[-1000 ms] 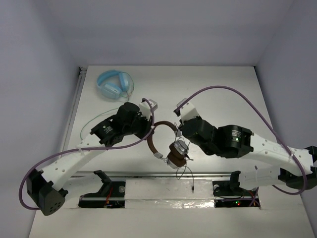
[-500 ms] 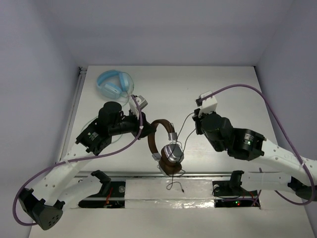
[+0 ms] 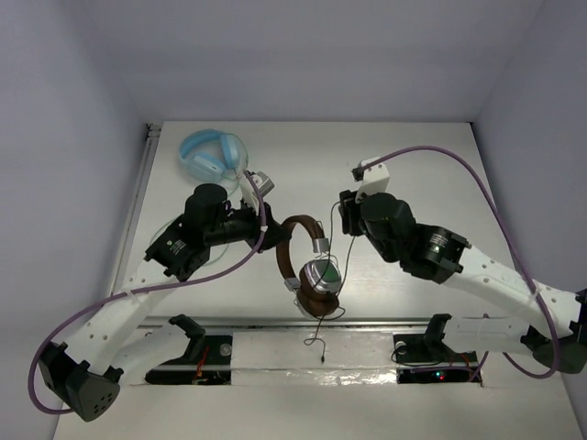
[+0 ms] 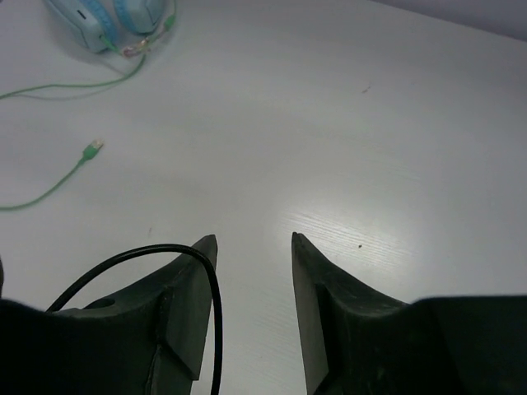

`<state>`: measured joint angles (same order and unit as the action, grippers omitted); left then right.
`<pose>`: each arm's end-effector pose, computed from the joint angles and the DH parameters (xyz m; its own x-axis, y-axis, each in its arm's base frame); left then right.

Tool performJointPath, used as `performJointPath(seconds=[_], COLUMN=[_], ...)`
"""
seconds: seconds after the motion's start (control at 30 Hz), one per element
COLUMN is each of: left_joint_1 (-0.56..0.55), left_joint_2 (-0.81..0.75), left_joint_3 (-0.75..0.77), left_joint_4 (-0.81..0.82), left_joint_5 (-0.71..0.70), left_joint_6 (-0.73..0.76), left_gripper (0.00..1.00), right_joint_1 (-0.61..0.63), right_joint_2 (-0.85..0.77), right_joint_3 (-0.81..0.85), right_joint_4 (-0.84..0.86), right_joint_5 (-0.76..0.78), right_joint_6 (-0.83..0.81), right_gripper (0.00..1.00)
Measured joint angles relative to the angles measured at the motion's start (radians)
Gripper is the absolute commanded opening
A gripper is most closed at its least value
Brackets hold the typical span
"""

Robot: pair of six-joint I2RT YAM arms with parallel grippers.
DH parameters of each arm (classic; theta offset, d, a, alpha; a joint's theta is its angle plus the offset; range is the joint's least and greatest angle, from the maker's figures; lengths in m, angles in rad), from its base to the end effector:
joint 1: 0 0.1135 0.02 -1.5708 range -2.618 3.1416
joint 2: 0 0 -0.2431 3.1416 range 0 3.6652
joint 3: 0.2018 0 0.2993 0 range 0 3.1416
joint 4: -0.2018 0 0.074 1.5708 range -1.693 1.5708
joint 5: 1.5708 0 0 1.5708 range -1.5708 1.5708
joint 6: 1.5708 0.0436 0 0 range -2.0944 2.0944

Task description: Wrap the headphones

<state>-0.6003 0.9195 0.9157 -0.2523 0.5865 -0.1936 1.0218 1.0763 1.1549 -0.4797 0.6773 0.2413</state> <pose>0.2115 -0.1740 0.3378 -0.3806 0.0664 -0.9223 0.8550 0.4052 -0.3237 0.1755 0.2345 0.3681 -0.2847 -0.1086 -0.9524 -0.3044 0.9524 -0.0176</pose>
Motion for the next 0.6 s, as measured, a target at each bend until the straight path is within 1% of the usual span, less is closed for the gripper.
performJointPath(seconds=[0.07, 0.13, 0.2, 0.23, 0.27, 0.3, 0.33, 0.37, 0.4, 0.43, 0.6], left_joint_1=[0.0, 0.006, 0.014, 0.016, 0.019, 0.019, 0.019, 0.019, 0.02, 0.02, 0.02], left_joint_2=[0.007, 0.016, 0.027, 0.032, 0.036, 0.04, 0.043, 0.047, 0.048, 0.05, 0.048], left_joint_3=[0.0, 0.0, 0.0, 0.0, 0.0, 0.001, 0.001, 0.001, 0.001, 0.002, 0.048], left_joint_4=[0.008, 0.009, 0.007, 0.004, 0.0, -0.006, -0.012, -0.017, -0.023, -0.029, -0.072], left_joint_5=[-0.028, -0.093, -0.189, -0.237, -0.29, -0.34, -0.383, -0.418, -0.455, -0.489, -0.614], left_joint_6=[-0.018, -0.038, -0.058, -0.064, -0.07, -0.074, -0.078, -0.08, -0.082, -0.087, -0.1], left_gripper=[0.0, 0.0, 0.0, 0.0, 0.0, 0.0, 0.0, 0.0, 0.0, 0.0, 0.0], right_joint_1=[0.0, 0.0, 0.0, -0.001, -0.001, -0.001, -0.001, 0.0, -0.001, -0.001, -0.001], right_joint_2=[0.025, 0.035, 0.016, -0.005, -0.031, -0.063, -0.092, -0.125, -0.156, -0.184, -0.252], right_joint_3=[0.0, 0.0, 0.0, 0.0, 0.0, 0.0, 0.0, 0.0, 0.0, -0.001, -0.024], right_joint_4=[0.012, 0.016, 0.018, 0.018, 0.021, 0.025, 0.031, 0.04, 0.054, 0.063, 0.082], right_joint_5=[-0.035, -0.09, -0.142, -0.172, -0.2, -0.23, -0.256, -0.283, -0.308, -0.323, -0.347], right_joint_6=[0.015, 0.027, 0.037, 0.045, 0.052, 0.06, 0.065, 0.069, 0.081, 0.087, 0.108], right_gripper=[0.58, 0.65, 0.68, 0.64, 0.58, 0.47, 0.23, 0.12, 0.04, 0.0, 0.0])
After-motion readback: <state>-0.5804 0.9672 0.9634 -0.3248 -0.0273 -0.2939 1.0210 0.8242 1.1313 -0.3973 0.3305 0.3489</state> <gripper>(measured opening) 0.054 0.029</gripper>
